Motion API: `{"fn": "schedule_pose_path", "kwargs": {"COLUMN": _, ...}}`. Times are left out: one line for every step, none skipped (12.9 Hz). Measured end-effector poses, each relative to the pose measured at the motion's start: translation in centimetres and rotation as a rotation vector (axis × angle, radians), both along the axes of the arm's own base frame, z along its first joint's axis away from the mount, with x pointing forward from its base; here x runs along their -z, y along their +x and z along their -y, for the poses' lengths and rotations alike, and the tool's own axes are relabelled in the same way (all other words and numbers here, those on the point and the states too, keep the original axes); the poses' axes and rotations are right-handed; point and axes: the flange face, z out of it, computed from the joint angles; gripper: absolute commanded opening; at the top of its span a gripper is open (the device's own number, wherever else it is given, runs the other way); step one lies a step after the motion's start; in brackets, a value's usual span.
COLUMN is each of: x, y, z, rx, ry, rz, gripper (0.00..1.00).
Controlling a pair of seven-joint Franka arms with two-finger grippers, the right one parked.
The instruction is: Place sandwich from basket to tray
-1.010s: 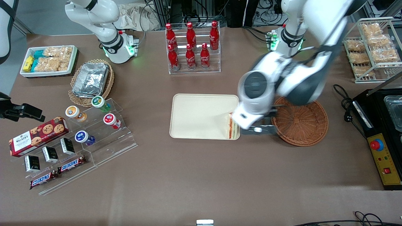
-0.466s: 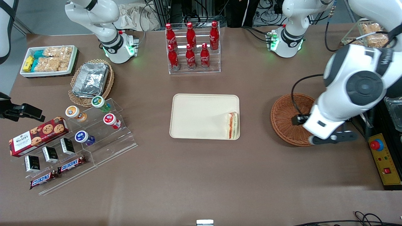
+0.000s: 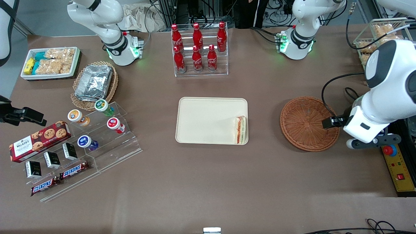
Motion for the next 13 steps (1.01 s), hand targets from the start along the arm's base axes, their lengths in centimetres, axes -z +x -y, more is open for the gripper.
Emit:
{"fn": "schedule_pose_path", "kwargs": {"x": -0.4, "y": -0.4, "z": -0.7, "rx": 0.002, "ry": -0.013, "rz": 0.015, "gripper": 1.0}}
{"fn": "schedule_pose_path", "kwargs": {"x": -0.6, "y": -1.1, "z": -1.7, "rx": 0.006, "ry": -0.017, "rz": 0.04, "gripper": 1.0}}
{"fn": "schedule_pose_path", "kwargs": {"x": -0.7, "y": -1.9, "z": -2.6, "rx": 0.007, "ry": -0.013, "rz": 0.07, "gripper": 1.0}}
{"fn": "schedule_pose_path", "kwargs": {"x": -0.4, "y": -3.0, "z": -3.3, "rx": 0.005, "ry": -0.01, "rz": 0.102, "gripper": 1.0}}
{"fn": "schedule_pose_path", "kwargs": {"x": 0.2, "y": -4.4, "z": -3.8, "rx": 0.003, "ry": -0.007, "rz": 0.134, "gripper": 1.0}}
{"fn": "schedule_pose_path", "kwargs": {"x": 1.1, "y": -5.9, "z": -4.3, "rx": -0.002, "ry": -0.007, "rz": 0.156, "gripper": 1.0}}
{"fn": "schedule_pose_path", "kwargs": {"x": 1.7, "y": -7.2, "z": -4.8, "rx": -0.008, "ry": -0.007, "rz": 0.166, "gripper": 1.0}}
{"fn": "schedule_pose_path", "kwargs": {"x": 1.8, "y": -8.0, "z": -5.1, "rx": -0.013, "ry": -0.007, "rz": 0.168, "gripper": 1.0}}
{"fn": "schedule_pose_path", "kwargs": {"x": 1.5, "y": -8.3, "z": -5.3, "rx": -0.015, "ry": -0.007, "rz": 0.169, "gripper": 1.0}}
{"fn": "schedule_pose_path", "kwargs": {"x": 1.2, "y": -8.4, "z": -5.3, "rx": -0.016, "ry": -0.006, "rz": 0.168, "gripper": 1.0}}
{"fn": "schedule_pose_path", "kwargs": {"x": 1.1, "y": -8.4, "z": -5.3, "rx": -0.016, "ry": -0.006, "rz": 0.164, "gripper": 1.0}}
{"fn": "schedule_pose_path", "kwargs": {"x": 1.1, "y": -8.5, "z": -5.4, "rx": -0.017, "ry": -0.005, "rz": 0.156, "gripper": 1.0}}
{"fn": "schedule_pose_path", "kwargs": {"x": 0.7, "y": -8.5, "z": -5.4, "rx": -0.019, "ry": -0.004, "rz": 0.15, "gripper": 1.0}}
